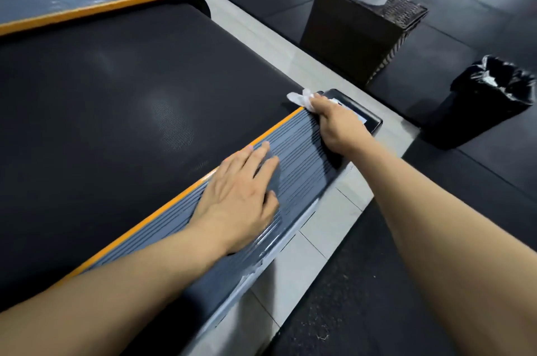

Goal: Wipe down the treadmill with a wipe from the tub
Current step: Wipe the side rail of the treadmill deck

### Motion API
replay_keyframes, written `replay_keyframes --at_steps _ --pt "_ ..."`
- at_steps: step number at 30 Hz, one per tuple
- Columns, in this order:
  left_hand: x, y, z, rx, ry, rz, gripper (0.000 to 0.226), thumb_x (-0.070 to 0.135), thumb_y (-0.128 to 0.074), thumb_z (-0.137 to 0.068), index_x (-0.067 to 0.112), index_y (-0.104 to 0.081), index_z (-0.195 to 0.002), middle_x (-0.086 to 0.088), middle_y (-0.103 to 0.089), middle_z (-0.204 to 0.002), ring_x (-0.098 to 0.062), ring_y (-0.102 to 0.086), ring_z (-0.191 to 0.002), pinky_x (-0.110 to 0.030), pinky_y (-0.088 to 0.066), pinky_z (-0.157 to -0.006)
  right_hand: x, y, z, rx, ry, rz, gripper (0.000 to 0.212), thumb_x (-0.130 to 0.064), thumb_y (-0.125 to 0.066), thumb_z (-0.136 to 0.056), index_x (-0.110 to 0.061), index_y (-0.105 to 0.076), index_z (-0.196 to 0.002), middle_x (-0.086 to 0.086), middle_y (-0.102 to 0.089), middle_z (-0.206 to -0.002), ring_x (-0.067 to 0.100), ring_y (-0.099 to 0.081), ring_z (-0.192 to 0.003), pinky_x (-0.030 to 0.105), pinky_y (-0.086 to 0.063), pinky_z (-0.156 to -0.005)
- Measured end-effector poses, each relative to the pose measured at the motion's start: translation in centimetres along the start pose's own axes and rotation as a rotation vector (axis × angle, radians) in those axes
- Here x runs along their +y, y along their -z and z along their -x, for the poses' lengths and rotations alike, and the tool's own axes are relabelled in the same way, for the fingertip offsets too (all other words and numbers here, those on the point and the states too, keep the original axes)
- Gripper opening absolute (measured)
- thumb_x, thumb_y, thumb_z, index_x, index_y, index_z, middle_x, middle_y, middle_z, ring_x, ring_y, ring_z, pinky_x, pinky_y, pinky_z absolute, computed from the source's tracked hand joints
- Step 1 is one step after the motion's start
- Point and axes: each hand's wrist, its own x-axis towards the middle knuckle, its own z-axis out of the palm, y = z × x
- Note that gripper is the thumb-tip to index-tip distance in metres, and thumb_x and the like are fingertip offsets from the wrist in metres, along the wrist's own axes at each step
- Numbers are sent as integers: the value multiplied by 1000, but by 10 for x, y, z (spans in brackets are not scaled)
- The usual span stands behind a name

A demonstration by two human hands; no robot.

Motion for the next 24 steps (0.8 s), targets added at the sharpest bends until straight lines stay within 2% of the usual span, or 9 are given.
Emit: replay_keyframes --at_steps 2,4,6,9,13,15,16,21,24 --pt "2 -4 -3 -13 26 17 67 41 -20 -97 15 -36 -156 -4 -28 -166 -23 -21 -154 -40 -16 -127 -1 -4 -1 22 -9 44 59 -7 -28 -100 -30 -44 -151 -5 -38 -160 16 -31 -147 19 -17 -116" --pt "5 -5 0 2 55 59 66 38 -17 -100 12 -30 -159 -4 -24 -167 -19 -15 -156 -37 -10 -128 -2 -10 6 38 75 103 61 -6 -27 -93 -26 -48 -147 -2 -44 -154 21 -40 -140 32 -31 -117" --pt "7 -5 0 6 77 106 65 36 -16 -101 10 -26 -160 -4 -20 -168 -17 -10 -157 -36 -9 -129 -3 -8 15 39 113 119 56 -7 -28 -89 -17 -56 -136 3 -53 -140 25 -49 -128 40 -42 -106" --pt "8 -6 -3 0 71 114 64 32 -16 -101 5 -29 -158 -9 -21 -168 -19 -12 -157 -38 -10 -128 -15 -5 49 69 252 48 47 2 -39 -94 -10 -61 -134 11 -58 -140 26 -49 -132 28 -34 -113" --pt "7 -6 1 -1 37 104 62 27 -19 -102 0 -32 -156 -14 -25 -166 -24 -18 -156 -41 -14 -128 -38 -28 127 -48 445 -39 45 -5 -42 -97 -2 -57 -140 17 -48 -152 29 -41 -145 42 -28 -122" --pt "5 -5 3 -6 21 101 61 26 -21 -103 -1 -31 -156 -14 -24 -167 -23 -17 -156 -42 -15 -128 -29 -26 140 -147 551 -23 46 0 -43 -99 -2 -52 -144 15 -43 -156 28 -36 -148 45 -26 -123" --pt "5 -5 3 0 15 101 60 26 -22 -103 -2 -31 -156 -15 -25 -166 -25 -18 -156 -43 -16 -127 -17 -22 134 -120 569 -26 45 5 -44 -100 -2 -53 -143 16 -44 -155 29 -37 -147 48 -28 -122" --pt "4 -2 3 17 18 132 59 23 -25 -103 -3 -34 -154 -17 -31 -163 -27 -24 -154 -43 -15 -127 31 -4 90 175 104 14 42 -9 -36 -101 1 -58 -136 22 -51 -146 41 -47 -138 59 -35 -115" --pt "4 -1 1 28 34 183 57 21 -27 -102 -3 -38 -152 -17 -34 -162 -28 -26 -153 -41 -15 -128 2 -24 115 172 212 -32 39 -6 -39 -105 1 -58 -137 22 -51 -147 39 -47 -139 59 -34 -115"
